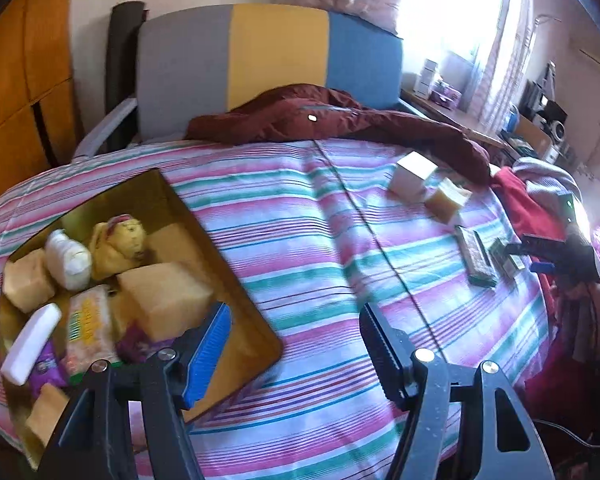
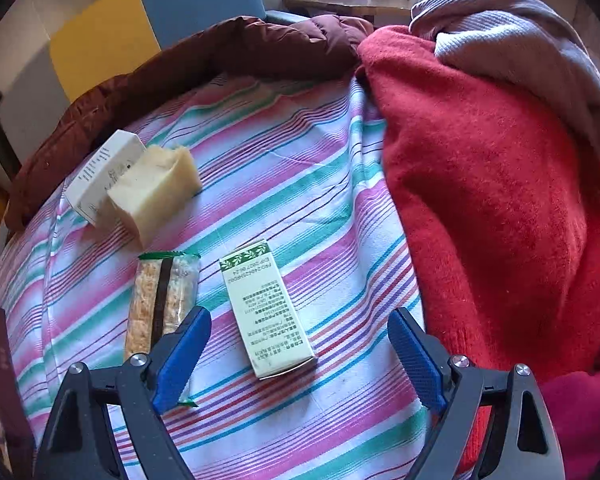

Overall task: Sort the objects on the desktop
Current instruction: 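Close the right gripper around the white-and-green box, then grasp the cracker packet with the left gripper while the right gripper lifts the box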

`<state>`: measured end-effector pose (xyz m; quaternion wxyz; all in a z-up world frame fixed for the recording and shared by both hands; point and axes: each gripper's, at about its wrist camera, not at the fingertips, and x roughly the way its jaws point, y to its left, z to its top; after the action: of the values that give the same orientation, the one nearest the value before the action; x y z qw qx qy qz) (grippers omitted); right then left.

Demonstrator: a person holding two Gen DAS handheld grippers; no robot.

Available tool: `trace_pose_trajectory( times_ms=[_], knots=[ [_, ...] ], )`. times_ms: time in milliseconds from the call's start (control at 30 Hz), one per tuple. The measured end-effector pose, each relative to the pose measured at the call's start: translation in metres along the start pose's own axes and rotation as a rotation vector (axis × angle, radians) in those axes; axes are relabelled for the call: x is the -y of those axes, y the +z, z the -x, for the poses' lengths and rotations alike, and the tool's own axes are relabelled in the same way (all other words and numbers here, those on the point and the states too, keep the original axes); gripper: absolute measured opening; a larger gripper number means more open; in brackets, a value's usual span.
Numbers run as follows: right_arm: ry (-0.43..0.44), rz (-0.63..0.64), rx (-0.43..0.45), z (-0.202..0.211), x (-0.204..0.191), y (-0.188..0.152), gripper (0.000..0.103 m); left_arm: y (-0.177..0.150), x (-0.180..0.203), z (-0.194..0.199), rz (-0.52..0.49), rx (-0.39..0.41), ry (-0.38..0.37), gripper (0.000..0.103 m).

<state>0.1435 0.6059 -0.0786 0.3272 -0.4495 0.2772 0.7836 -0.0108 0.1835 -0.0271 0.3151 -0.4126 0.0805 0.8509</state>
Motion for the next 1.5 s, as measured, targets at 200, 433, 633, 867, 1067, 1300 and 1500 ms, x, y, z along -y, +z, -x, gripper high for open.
trace_pose_trajectory(
  times_ms=[200,433,633,867,1067,1300,1500],
  knots=[
    [-0.035,0.033,0.005,-0.002,-0.004,0.002,0.088,0.001,0.027,-0.016,-0.057,-0.039,-0.06,0.068],
    [-0.104,0.113,-0.007,-0.006,-0.015,-0.004,0.043,0.01,0.057,-0.037,-0.101,-0.08,-0.128,0.068],
    [-0.094,0.145,0.001,-0.001,-0.019,-0.008,0.03,0.021,0.096,-0.059,-0.169,-0.115,-0.183,0.068],
    [-0.084,0.098,-0.002,-0.007,-0.012,0.002,0.03,0.033,0.153,-0.094,-0.228,-0.177,-0.278,0.068],
    [-0.091,0.053,0.04,0.004,-0.004,0.006,0.03,0.047,0.199,-0.123,-0.274,-0.205,-0.325,0.068],
    [-0.065,0.028,0.071,0.011,0.002,0.011,0.03,0.054,0.238,-0.156,-0.324,-0.245,-0.32,0.068],
    [-0.05,0.02,0.084,0.013,0.001,0.014,0.03,0.056,0.255,-0.177,-0.356,-0.265,-0.285,0.07]
  ],
)
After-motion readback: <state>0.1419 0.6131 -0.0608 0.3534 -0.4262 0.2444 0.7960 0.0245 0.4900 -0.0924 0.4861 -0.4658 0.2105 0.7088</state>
